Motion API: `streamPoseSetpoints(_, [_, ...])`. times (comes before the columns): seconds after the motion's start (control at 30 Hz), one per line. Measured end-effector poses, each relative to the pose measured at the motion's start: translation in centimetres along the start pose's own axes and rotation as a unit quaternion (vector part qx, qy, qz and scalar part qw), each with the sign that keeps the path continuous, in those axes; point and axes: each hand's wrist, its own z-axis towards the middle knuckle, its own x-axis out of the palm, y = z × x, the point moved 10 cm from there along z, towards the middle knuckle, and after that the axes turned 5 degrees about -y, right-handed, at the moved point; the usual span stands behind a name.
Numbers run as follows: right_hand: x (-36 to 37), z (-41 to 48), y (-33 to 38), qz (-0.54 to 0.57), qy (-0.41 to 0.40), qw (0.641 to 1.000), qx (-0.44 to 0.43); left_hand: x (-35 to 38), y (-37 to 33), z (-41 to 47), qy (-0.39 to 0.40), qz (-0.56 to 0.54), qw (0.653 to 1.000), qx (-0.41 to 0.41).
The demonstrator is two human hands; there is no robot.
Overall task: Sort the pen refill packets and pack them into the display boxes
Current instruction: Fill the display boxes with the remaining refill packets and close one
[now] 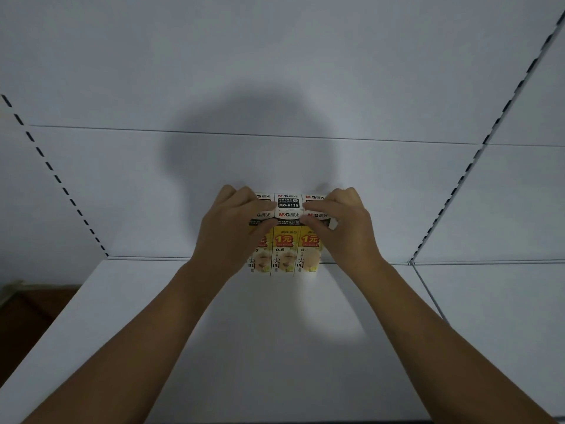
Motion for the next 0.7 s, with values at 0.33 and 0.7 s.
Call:
streamPoseSetpoints(0.33, [0.1,0.1,0.7,0.013,-0.008,0.999,-0.046,0.0,-0.1,-0.2,-0.024,-0.034,0.999,0.007])
streamPoseSetpoints(0.7, [-1.1,-0.8,0.1,0.013,-0.042,0.998,-0.035,-0.7,-1.1,-0.2,0.014,0.011,1.000,0.021])
